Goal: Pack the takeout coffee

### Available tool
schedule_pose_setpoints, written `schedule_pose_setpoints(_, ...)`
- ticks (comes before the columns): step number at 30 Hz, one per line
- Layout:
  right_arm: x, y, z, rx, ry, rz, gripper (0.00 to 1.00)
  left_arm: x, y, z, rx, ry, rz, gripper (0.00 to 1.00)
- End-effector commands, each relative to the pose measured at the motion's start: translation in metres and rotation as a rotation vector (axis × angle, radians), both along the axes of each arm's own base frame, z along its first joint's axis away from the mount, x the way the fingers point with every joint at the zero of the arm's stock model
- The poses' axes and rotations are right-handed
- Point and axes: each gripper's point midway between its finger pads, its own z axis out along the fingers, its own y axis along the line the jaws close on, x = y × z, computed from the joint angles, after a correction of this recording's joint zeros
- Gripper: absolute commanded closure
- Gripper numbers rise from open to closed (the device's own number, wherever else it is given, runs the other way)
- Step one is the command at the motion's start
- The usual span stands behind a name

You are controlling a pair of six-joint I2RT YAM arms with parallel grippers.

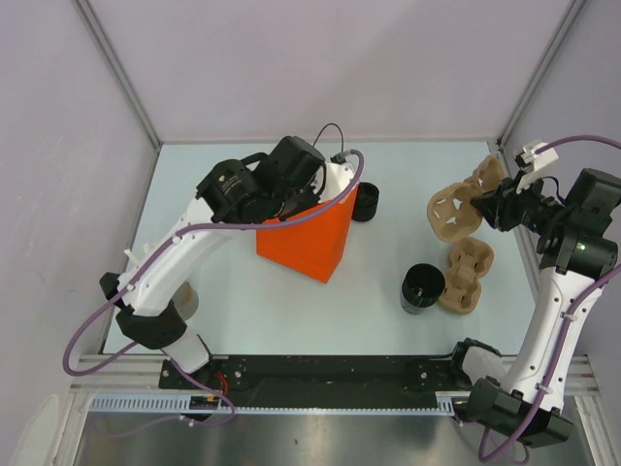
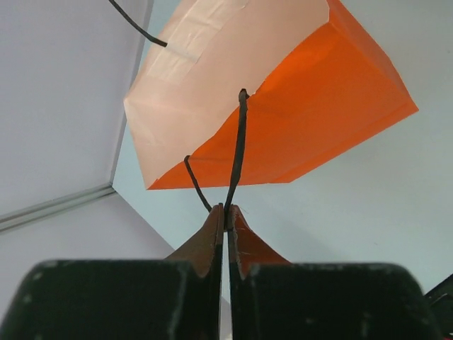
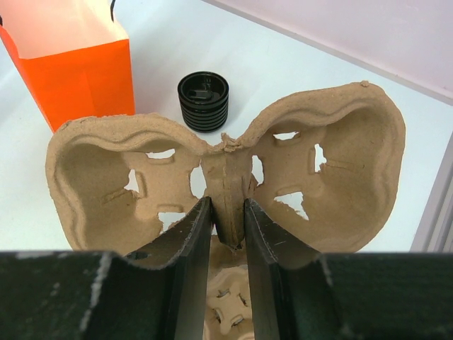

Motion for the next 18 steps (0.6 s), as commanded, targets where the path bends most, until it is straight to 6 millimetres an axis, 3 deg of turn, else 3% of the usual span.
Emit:
schedule_pose_setpoints(1, -0.004, 0.002, 0.006, -0.016, -0.031, 0.006, 0.7, -0.023, 0.016, 0.027, -0.074, -0.01, -0.012, 0.94)
schedule_pose_setpoints(10, -0.004, 0.001, 0.006, -0.017, -0.03, 0.001, 0.7, -0.057, 0.003, 0.031, -0.133, 0.084, -0.168, 0.89)
schedule_pose_setpoints(14, -0.005, 0.001, 0.008, -0.019, -0.036, -0.001, 0.69, -0.072, -0.004, 0.024, -0.128, 0.117, -0.229, 0.8)
schedule_pose_setpoints(17, -0.005, 0.0, 0.007, -0.019, -0.034, -0.004, 0.69, -0.077, -0.007, 0.023, -0.135, 0.132, -0.259, 0.6)
schedule_pose_setpoints(18, -0.005, 0.0, 0.007, -0.018, -0.035, -0.003, 0.69, -0.077, -0.007, 0.024, -0.138, 0.128, -0.262, 0.47)
